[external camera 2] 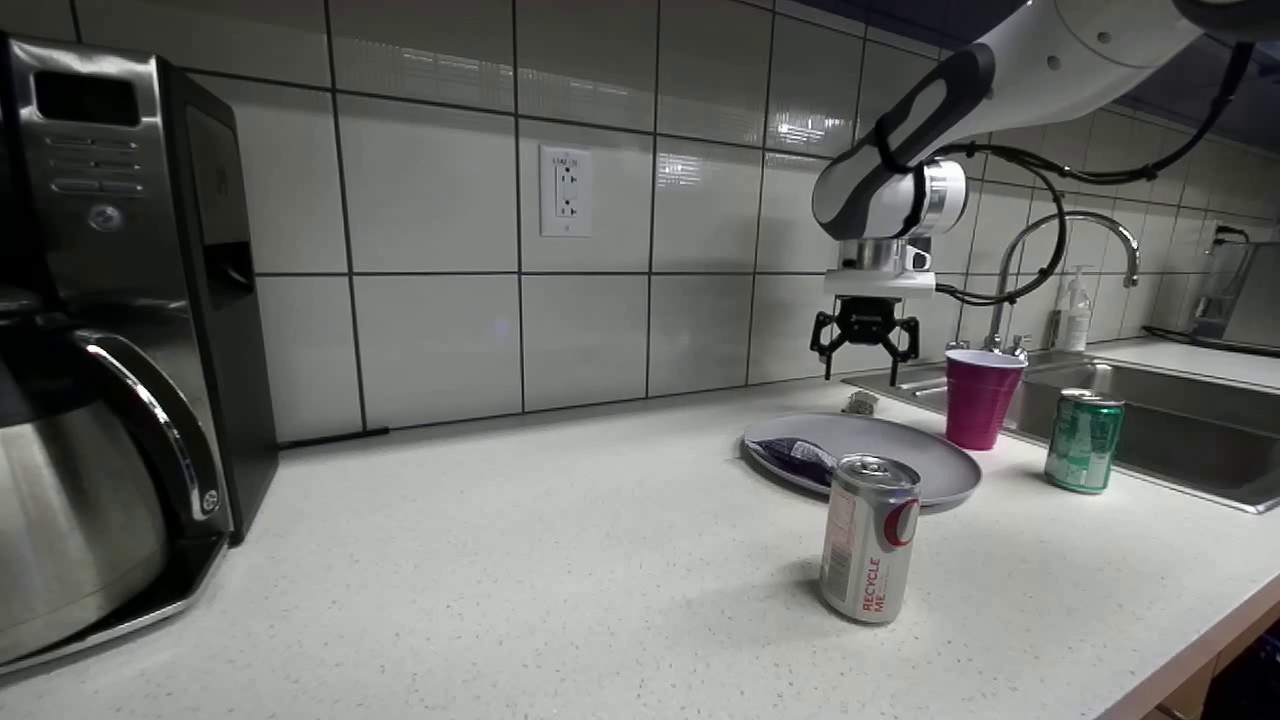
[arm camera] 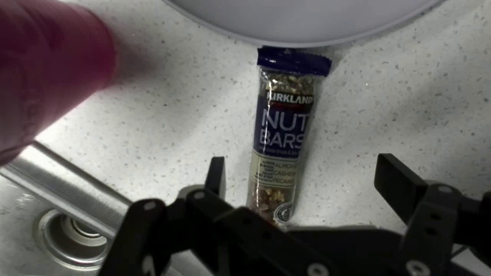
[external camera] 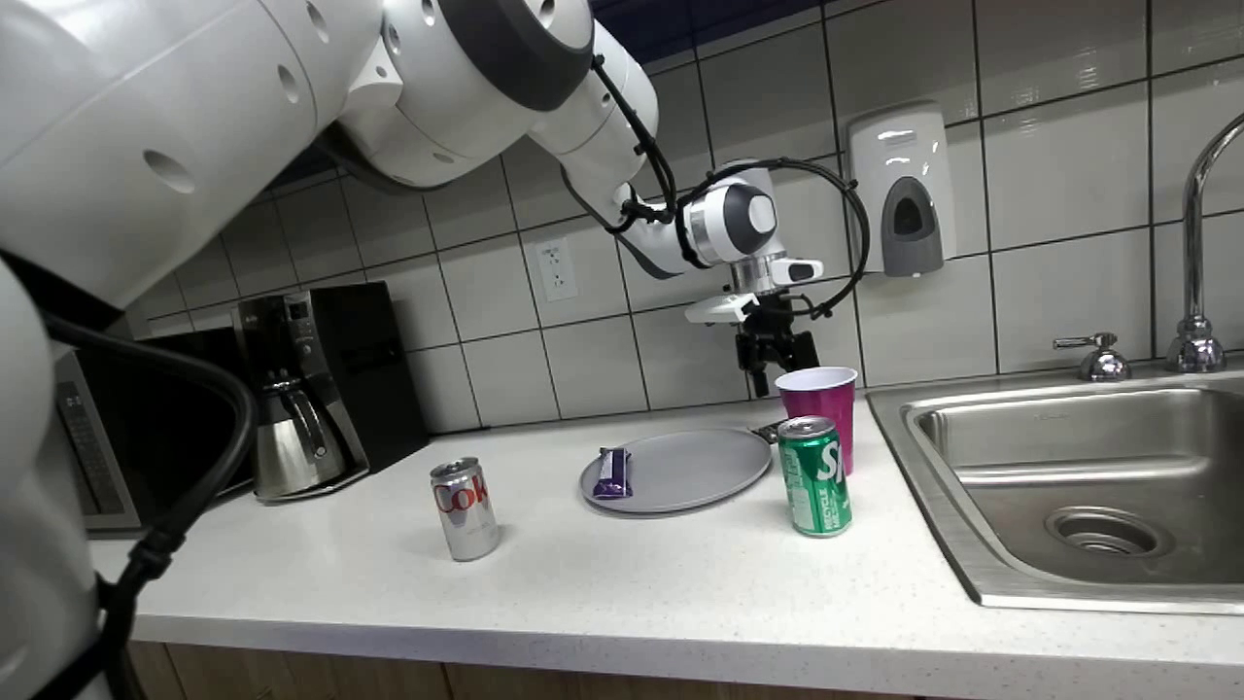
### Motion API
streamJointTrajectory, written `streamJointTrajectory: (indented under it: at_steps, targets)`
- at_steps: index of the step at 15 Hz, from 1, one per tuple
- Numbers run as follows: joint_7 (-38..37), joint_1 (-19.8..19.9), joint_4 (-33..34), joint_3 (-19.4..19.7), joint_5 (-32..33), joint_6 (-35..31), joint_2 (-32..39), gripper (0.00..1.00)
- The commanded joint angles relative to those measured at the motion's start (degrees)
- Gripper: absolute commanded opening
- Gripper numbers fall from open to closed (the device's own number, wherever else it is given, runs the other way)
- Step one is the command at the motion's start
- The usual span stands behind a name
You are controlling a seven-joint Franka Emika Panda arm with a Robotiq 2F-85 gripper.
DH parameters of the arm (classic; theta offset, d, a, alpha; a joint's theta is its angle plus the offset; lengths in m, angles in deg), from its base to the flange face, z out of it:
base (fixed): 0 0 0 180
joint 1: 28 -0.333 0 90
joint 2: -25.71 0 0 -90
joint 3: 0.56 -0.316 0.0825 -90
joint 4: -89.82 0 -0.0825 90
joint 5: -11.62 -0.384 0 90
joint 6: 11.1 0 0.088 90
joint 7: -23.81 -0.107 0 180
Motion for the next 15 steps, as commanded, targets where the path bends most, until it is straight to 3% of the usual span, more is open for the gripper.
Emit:
streamJointTrajectory:
  at_steps: [1, 9, 15]
  targets:
    - [3.57, 0.00, -1.15, -1.30, -0.17, 0.88, -1.80, 1.00]
    - [7.77, -2.52, -7.89, -2.34, 0.55, -1.29, -6.51, 1.00]
    - [11.06, -4.95, -17.22, -2.81, 1.68, -2.99, -12.48, 1.00]
